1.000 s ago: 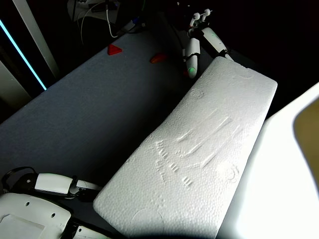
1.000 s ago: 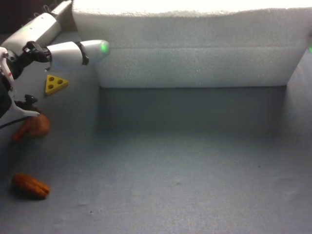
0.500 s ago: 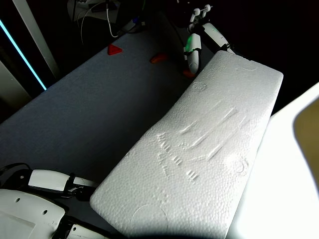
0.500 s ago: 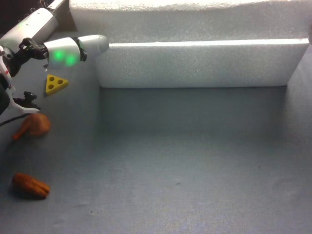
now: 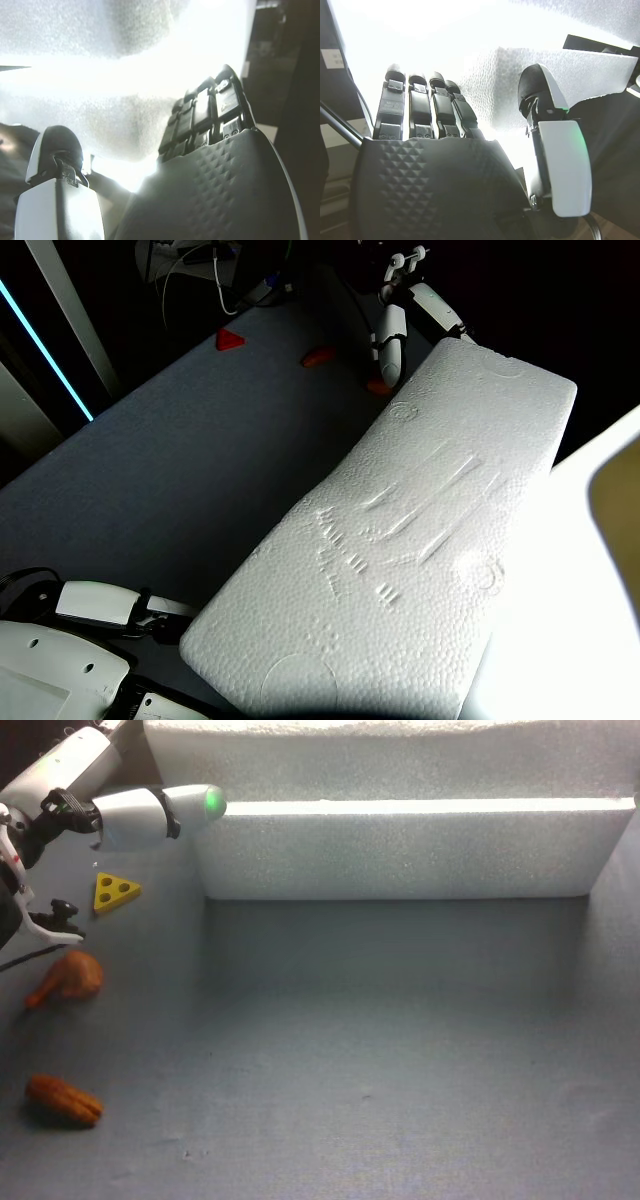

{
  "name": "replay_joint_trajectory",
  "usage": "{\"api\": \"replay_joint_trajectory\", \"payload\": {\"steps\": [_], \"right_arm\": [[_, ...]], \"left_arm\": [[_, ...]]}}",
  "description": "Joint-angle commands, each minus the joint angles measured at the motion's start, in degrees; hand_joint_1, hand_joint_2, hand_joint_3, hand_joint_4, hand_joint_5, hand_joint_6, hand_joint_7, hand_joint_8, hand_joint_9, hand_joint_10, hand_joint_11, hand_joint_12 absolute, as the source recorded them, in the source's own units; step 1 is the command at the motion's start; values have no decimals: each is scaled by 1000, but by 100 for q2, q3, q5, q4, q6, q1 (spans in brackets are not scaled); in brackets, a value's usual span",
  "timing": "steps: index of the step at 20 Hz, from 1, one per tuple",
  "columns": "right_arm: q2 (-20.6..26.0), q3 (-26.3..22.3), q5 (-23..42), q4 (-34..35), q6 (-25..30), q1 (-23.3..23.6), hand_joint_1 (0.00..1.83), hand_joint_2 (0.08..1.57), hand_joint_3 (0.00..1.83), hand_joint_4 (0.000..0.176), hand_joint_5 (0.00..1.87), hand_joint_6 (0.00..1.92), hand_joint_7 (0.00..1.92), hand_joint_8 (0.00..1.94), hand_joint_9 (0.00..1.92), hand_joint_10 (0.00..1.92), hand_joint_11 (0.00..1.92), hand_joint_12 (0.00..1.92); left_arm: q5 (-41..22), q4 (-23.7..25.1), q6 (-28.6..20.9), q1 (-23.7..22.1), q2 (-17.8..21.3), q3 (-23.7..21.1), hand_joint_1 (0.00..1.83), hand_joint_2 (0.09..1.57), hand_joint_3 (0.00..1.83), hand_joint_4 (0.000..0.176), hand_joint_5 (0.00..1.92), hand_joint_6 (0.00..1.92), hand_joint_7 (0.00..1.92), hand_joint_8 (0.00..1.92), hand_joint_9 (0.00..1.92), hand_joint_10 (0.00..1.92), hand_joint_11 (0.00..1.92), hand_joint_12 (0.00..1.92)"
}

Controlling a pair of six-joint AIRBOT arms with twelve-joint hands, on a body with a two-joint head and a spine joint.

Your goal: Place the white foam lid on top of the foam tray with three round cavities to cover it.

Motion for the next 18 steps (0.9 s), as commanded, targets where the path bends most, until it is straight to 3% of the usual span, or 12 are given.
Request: {"api": "replay_joint_trajectory", "payload": {"steps": [1, 2, 4, 6, 10, 12, 14, 15, 16, 18], "right_arm": [[49, 17, 671, -314, 10, 103, 506, 1242, 6, 0, 0, 0, 0, 0, 0, 0, 4, 256], [49, 97, 606, -295, 10, 145, 521, 1230, 1, 0, 0, 0, 0, 0, 0, 0, 0, 273], [49, 260, 465, -152, 10, 172, 482, 1236, 1, 0, 0, 0, 0, 0, 0, 0, 0, 123], [4, 324, 383, -90, 10, 171, 502, 1249, 1, 0, 0, 0, 0, 0, 0, 0, 0, 227], [-43, 370, 337, -64, 10, 171, 475, 1251, 0, 0, 0, 0, 0, 0, 0, 0, 0, 150], [-48, 374, 334, -64, 10, 171, 489, 1250, 0, 0, 0, 0, 0, 0, 0, 0, 0, 208], [-50, 376, 331, -64, 10, 171, 476, 1253, 0, 0, 0, 0, 0, 0, 0, 0, 0, 150], [-50, 376, 331, -64, 10, 171, 459, 1253, 0, 0, 0, 0, 0, 0, 0, 0, 0, 290], [-51, 376, 330, -64, 10, 171, 473, 1247, 0, 0, 0, 0, 0, 0, 0, 0, 0, 282], [-52, 379, 325, -63, 10, 171, 506, 1239, 0, 0, 0, 0, 0, 0, 0, 0, 0, 23]], "left_arm": [[-718, 297, -43, -98, -60, 8, 457, 1056, 0, 28, 76, 1, 0, 0, 0, 0, 39, 20], [-652, 293, -48, -115, -104, 62, 463, 1057, 1, 14, 67, 1, 0, 0, 0, 0, 24, 29], [-440, 284, -67, -161, -240, 203, 451, 1067, 0, 9, 70, 0, 0, 0, 0, 0, 1, 135], [-398, 266, -71, -135, -265, 218, 463, 1061, 0, 6, 70, 3, 0, 0, 0, 0, 0, 196], [-357, 254, -71, -135, -288, 253, 439, 1061, 0, 21, 71, 0, 0, 0, 0, 0, 0, 71], [-351, 251, -71, -135, -290, 258, 447, 1063, 0, 8, 74, 1, 0, 0, 0, 0, 0, 168], [-346, 249, -71, -136, -292, 261, 450, 1056, 0, 18, 65, 0, 0, 0, 0, 0, 0, 89], [-346, 249, -71, -136, -292, 261, 464, 1066, 1, 25, 70, 0, 0, 0, 0, 0, 0, 136], [-344, 249, -71, -136, -292, 262, 483, 1067, 0, 24, 67, 0, 0, 0, 0, 0, 0, 100], [-329, 249, -71, -137, -296, 267, 474, 1066, 0, 18, 74, 3, 0, 0, 0, 0, 2, 5]]}}
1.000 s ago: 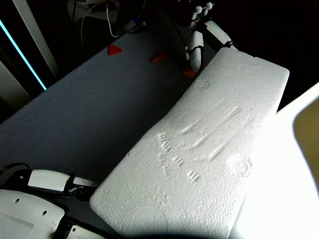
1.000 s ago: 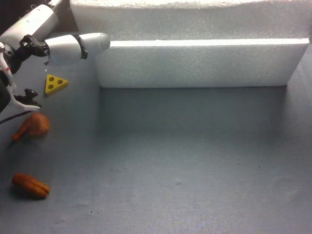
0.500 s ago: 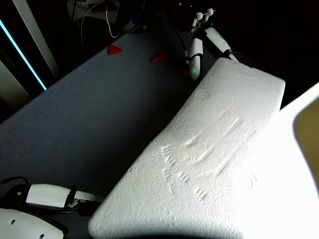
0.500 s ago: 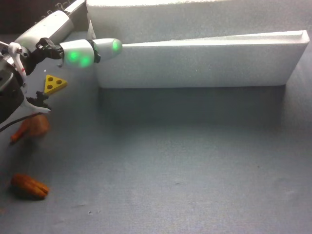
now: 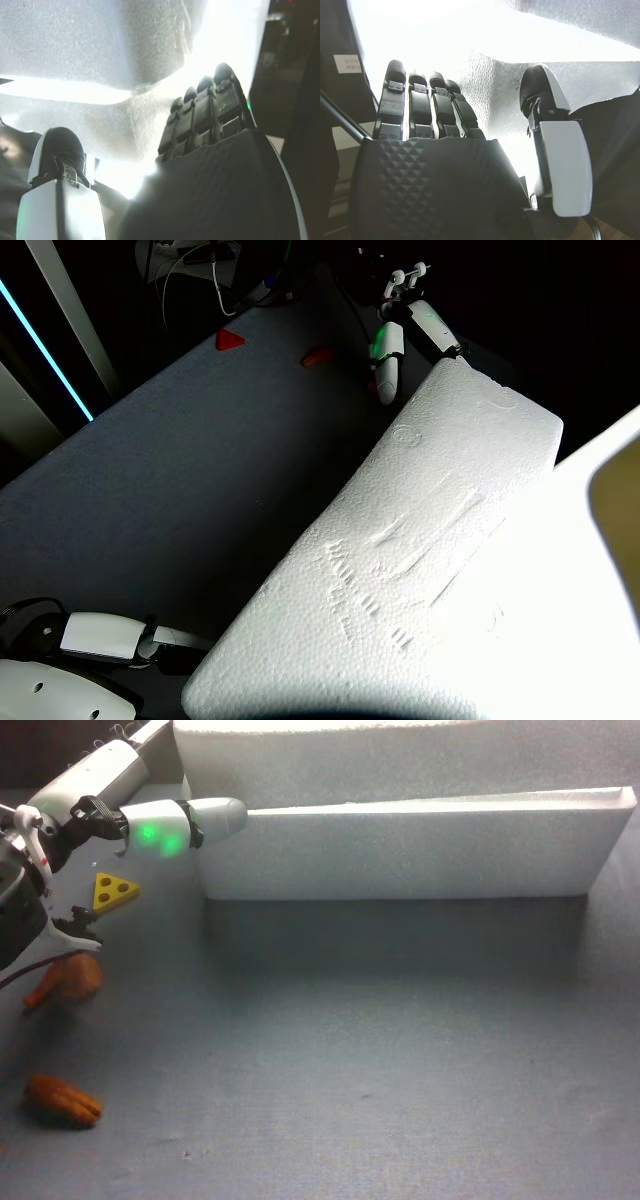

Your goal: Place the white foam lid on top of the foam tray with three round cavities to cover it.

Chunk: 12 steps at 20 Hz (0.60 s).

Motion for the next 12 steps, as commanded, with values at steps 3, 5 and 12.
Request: {"api": "replay_joint_trajectory", "payload": {"steps": [3, 5, 12], "right_arm": [[33, 27, 649, -206, 10, 55, 529, 1239, 0, 0, 0, 0, 0, 0, 0, 0, 11, 6], [14, 40, 620, -189, 10, 51, 541, 1243, 0, 0, 0, 0, 0, 0, 0, 0, 11, 7], [-9, -145, 840, -307, 10, 43, 545, 1242, 0, 0, 0, 0, 0, 0, 0, 0, 9, 204]], "left_arm": [[-703, 129, -29, -51, -21, 31, 469, 1058, 0, 8, 92, 9, 0, 0, 0, 0, 0, 0], [-699, 121, -29, -45, -23, 32, 475, 1047, 0, 9, 97, 9, 0, 0, 0, 0, 0, 0], [-1310, 162, -75, -77, 278, -240, 505, 1057, 0, 0, 124, 12, 0, 0, 0, 0, 0, 0]]}}
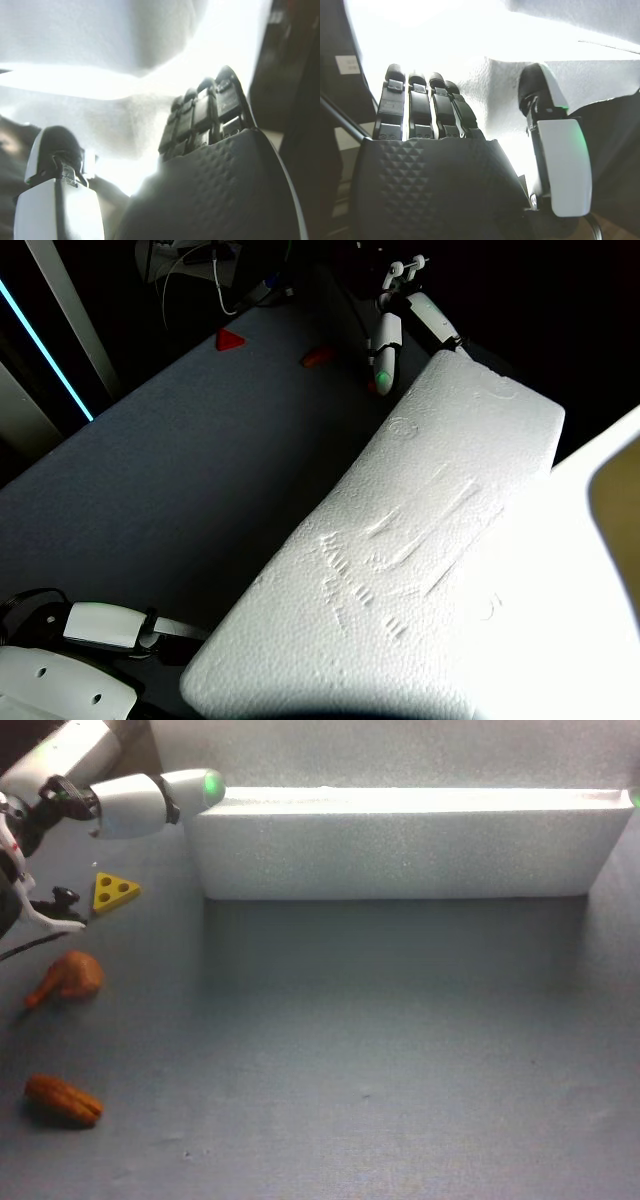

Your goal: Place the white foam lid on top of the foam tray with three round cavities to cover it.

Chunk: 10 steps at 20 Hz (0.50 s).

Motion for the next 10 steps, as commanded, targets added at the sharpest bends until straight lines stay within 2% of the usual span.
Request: {"api": "replay_joint_trajectory", "payload": {"steps": [1, 2, 3, 4, 5, 6, 7, 8, 9, 10], "right_arm": [[50, -11, 704, -255, 16, 57, 523, 1244, 0, 0, 0, 0, 0, 0, 0, 0, 1, 295], [50, -12, 711, -259, 16, 58, 498, 1252, 1, 0, 0, 0, 0, 0, 0, 0, 0, 360], [50, -28, 742, -290, 16, 64, 496, 1254, 1, 0, 0, 0, 0, 0, 1, 0, 0, 375], [50, -31, 744, -303, 16, 67, 496, 1271, 2, 0, 0, 0, 0, 0, 28, 10, 0, 478], [50, -35, 746, -314, 16, 67, 496, 1271, 2, 0, 0, 0, 0, 0, 28, 10, 0, 478], [50, -38, 755, -327, 16, 67, 510, 1272, 1, 0, 0, 0, 0, 0, 47, 16, 0, 579], [50, -36, 757, -337, 16, 68, 507, 1264, 0, 0, 0, 0, 0, 0, 46, 14, 0, 630], [50, -35, 758, -343, 16, 68, 522, 1240, 0, 0, 0, 0, 0, 0, 1, 1, 0, 388], [50, -35, 757, -346, 16, 68, 522, 1240, 0, 0, 0, 0, 0, 0, 1, 1, 0, 388], [50, -28, 757, -346, 16, 68, 531, 1227, 0, 0, 0, 0, 0, 0, 0, 0, 0, 395]], "left_arm": [[-805, 222, -31, -73, -2, -34, 492, 1042, 0, 15, 120, 10, 0, 0, 0, 0, 0, 0], [-826, 221, -31, -76, 5, -37, 498, 1047, 0, 18, 106, 4, 0, 0, 0, 0, 0, 0], [-870, 225, -30, -85, 32, -62, 505, 1047, 0, 14, 104, 2, 0, 0, 0, 0, 0, 0], [-885, 225, -30, -89, 45, -72, 503, 1051, 0, 19, 103, 2, 0, 0, 0, 0, 0, 0], [-886, 241, -27, -103, 61, -83, 503, 1051, 0, 19, 103, 2, 0, 0, 0, 0, 0, 0], [-897, 248, -26, -111, 71, -85, 514, 1050, 0, 14, 108, 3, 0, 0, 0, 0, 0, 0], [-900, 250, -26, -112, 76, -85, 506, 1053, 0, 17, 108, 3, 0, 0, 0, 0, 0, 0], [-895, 249, -26, -112, 75, -81, 487, 1052, 0, 21, 110, 3, 0, 0, 0, 0, 0, 0], [-882, 249, -26, -113, 72, -76, 487, 1052, 0, 21, 110, 3, 0, 0, 0, 0, 0, 0], [-857, 246, -24, -112, 68, -69, 477, 1060, 3, 3, 110, 3, 0, 0, 0, 0, 0, 0]]}}
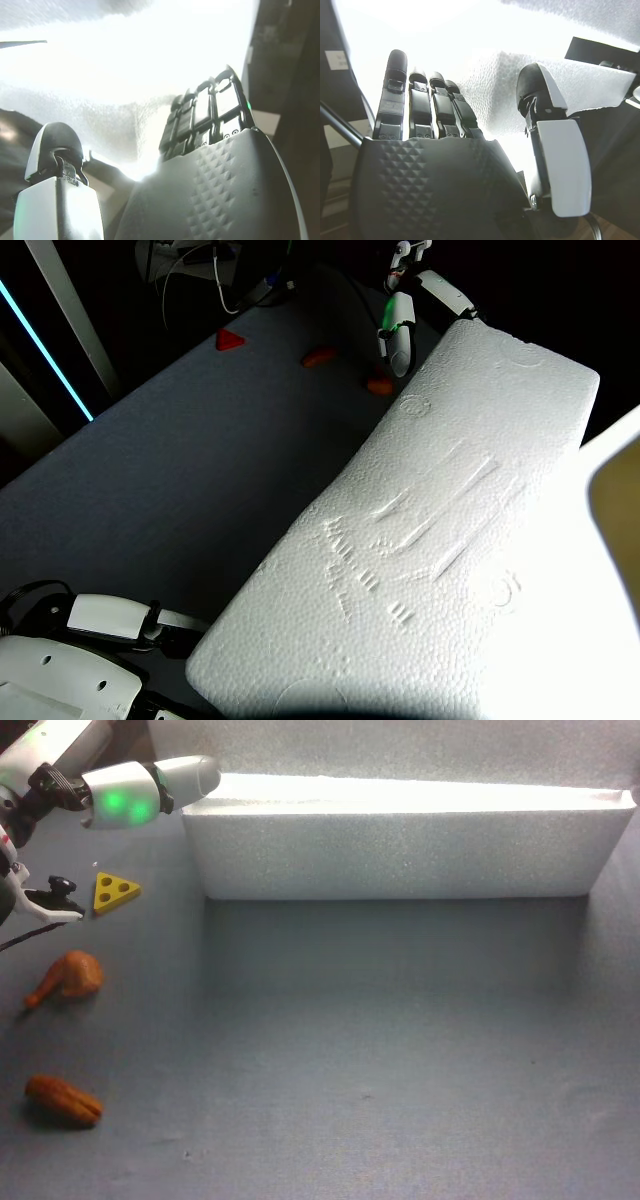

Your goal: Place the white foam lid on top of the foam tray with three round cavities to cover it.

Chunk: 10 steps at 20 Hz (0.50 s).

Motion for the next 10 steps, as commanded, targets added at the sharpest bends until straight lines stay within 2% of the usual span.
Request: {"api": "replay_joint_trajectory", "payload": {"steps": [1, 4, 5, 6, 7, 8, 10], "right_arm": [[39, -18, 721, -302, 16, 68, 530, 1225, 0, 0, 0, 0, 0, 0, 0, 0, 0, 395], [39, 54, 620, -301, 16, 68, 504, 1213, 0, 0, 0, 0, 0, 0, 0, 0, 0, 440], [39, 87, 587, -301, 16, 68, 534, 1220, 0, 0, 0, 0, 0, 0, 0, 0, 0, 222], [39, 127, 543, -301, 16, 68, 521, 1213, 0, 0, 0, 0, 0, 0, 0, 0, 0, 168], [38, 161, 506, -301, 16, 69, 508, 1216, 0, 0, 0, 0, 0, 0, 0, 0, 0, 176], [38, 181, 479, -301, 16, 70, 551, 1224, 2, 0, 0, 0, 0, 0, 0, 0, 0, 181], [38, 203, 442, -300, 16, 97, 527, 1233, 2, 0, 0, 0, 0, 0, 0, 0, 0, 246]], "left_arm": [[-707, 219, -27, -61, -5, -1, 481, 1065, 5, 0, 110, 3, 0, 0, 0, 0, 0, 0], [-634, 200, -27, -65, -33, 42, 501, 1072, 7, 0, 130, 10, 0, 0, 0, 0, 0, 0], [-612, 204, -23, -69, -33, 46, 470, 1056, 0, 0, 141, 13, 0, 0, 0, 0, 14, 7], [-582, 204, -12, -71, -30, 55, 451, 1046, 0, 7, 133, 8, 0, 0, 0, 0, 16, 9], [-553, 196, -12, -72, -36, 74, 445, 1042, 0, 12, 132, 6, 0, 0, 0, 0, 21, 13], [-515, 196, -11, -77, -46, 94, 477, 1045, 0, 0, 124, 2, 0, 0, 0, 0, 2, 2], [-425, 196, 0, -86, -66, 125, 486, 1036, 0, 0, 112, 1, 0, 0, 0, 0, 17, 8]]}}
